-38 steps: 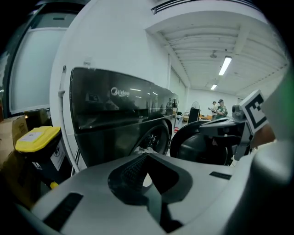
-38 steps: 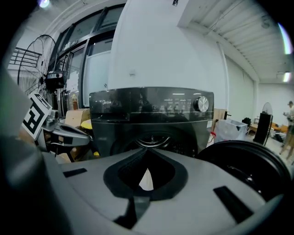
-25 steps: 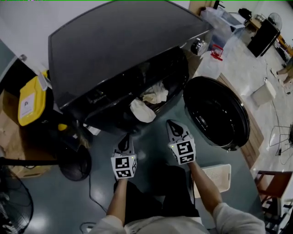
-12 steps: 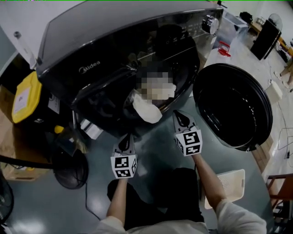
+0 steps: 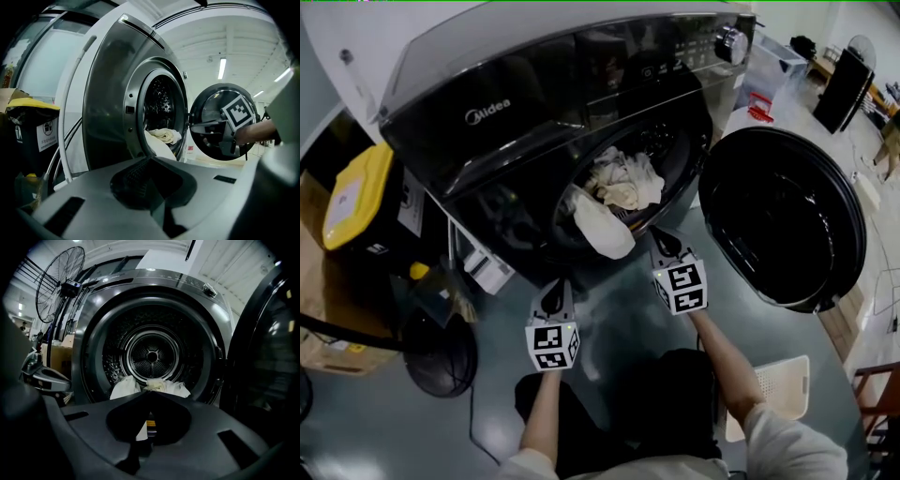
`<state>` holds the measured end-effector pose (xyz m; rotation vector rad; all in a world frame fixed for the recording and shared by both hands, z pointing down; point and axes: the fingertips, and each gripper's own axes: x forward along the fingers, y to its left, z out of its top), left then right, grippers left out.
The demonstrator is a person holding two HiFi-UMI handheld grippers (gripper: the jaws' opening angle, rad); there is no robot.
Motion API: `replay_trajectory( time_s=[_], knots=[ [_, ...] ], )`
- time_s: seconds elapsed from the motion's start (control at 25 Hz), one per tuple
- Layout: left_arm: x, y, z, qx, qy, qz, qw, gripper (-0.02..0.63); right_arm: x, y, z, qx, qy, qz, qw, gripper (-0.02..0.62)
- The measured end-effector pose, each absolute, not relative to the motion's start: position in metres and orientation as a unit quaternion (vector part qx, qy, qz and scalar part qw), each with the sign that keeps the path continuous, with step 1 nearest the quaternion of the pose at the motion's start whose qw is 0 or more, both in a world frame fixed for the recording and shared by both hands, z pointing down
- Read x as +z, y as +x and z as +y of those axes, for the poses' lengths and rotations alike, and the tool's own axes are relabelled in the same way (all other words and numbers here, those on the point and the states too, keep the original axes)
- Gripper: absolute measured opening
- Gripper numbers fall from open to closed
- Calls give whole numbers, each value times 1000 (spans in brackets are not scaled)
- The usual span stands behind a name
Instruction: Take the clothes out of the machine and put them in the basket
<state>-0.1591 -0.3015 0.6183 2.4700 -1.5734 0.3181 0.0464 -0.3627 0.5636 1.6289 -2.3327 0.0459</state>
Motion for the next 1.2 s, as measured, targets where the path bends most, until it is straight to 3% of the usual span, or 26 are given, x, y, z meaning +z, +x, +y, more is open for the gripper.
replay_trajectory(
  time_s=[0.36, 0.4, 0.44, 0.64, 0.84, 1.2],
  knots=[
    [626, -156, -304, 108, 837, -528, 95, 18, 573, 48, -395, 18, 562, -813, 148, 30],
    [627, -157, -306, 110, 837, -528, 95, 18, 574, 47, -399, 19, 559, -816, 148, 64],
    [628, -157, -307, 112, 837, -527, 94, 18, 575, 45, -404, 20, 555, -818, 147, 170],
    [627, -154, -312, 112, 837, -528, 92, 18, 583, 45, -433, 29, 552, -819, 152, 340],
    [629, -155, -313, 115, 836, -529, 94, 18, 591, 53, -475, 31, 578, -800, 160, 430],
    [631, -160, -308, 118, 835, -529, 97, 18, 598, 48, -531, 90, 587, -786, 171, 458]
  ],
)
